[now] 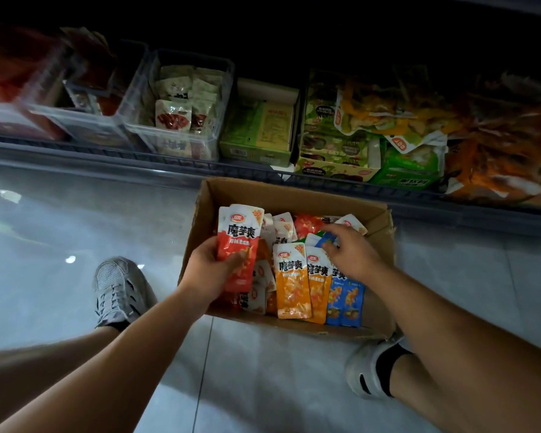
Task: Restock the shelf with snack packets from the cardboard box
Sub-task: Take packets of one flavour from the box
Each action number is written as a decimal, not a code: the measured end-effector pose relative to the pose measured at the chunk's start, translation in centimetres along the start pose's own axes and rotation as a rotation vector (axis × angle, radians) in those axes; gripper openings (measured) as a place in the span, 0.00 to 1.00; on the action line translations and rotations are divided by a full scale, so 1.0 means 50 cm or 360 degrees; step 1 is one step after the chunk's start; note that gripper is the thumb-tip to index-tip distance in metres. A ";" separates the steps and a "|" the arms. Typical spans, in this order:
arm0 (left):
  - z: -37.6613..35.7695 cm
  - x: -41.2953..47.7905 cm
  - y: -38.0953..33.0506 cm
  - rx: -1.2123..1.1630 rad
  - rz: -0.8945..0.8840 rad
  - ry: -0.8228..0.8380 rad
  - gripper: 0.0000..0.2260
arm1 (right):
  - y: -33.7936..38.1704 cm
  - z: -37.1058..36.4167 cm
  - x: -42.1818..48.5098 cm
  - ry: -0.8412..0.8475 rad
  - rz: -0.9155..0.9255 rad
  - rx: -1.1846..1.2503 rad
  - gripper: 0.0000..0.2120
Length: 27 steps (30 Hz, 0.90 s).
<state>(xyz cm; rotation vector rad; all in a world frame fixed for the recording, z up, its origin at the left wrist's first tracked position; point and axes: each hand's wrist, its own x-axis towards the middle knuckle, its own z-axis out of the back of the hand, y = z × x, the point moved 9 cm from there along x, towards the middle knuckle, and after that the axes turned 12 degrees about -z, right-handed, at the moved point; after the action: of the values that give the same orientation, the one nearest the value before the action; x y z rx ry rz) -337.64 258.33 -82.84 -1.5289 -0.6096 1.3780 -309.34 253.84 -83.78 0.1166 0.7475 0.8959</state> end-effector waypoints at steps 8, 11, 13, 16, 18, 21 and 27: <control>-0.018 0.002 0.015 0.0043 0.0007 0.0072 0.15 | 0.054 -0.058 0.071 -0.0023 0.0124 -0.0066 0.32; -0.018 0.004 0.021 0.0027 0.0036 0.0051 0.15 | 0.058 -0.065 0.083 -0.0118 0.0148 -0.0249 0.30; -0.019 0.003 0.027 0.0037 0.0058 0.0053 0.16 | 0.054 -0.073 0.089 -0.0132 0.0130 -0.0309 0.28; -0.016 0.006 0.030 0.0052 0.0062 0.0045 0.16 | 0.044 -0.075 0.098 -0.0179 0.0057 -0.0325 0.24; -0.012 0.006 0.031 0.0057 0.0066 0.0033 0.16 | 0.044 -0.073 0.099 -0.0253 0.0025 -0.0387 0.20; -0.010 0.004 0.032 0.0060 0.0079 0.0028 0.17 | 0.045 -0.066 0.088 -0.0398 -0.0009 -0.0412 0.16; -0.014 0.005 0.026 0.0062 0.0059 0.0055 0.16 | 0.031 -0.068 0.066 -0.0431 0.0033 -0.0280 0.19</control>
<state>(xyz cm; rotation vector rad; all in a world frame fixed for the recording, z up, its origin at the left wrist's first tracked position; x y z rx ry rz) -337.19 257.76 -84.15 -1.5362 -0.5325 1.3807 -311.21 256.59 -87.50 0.0879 0.4149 0.9398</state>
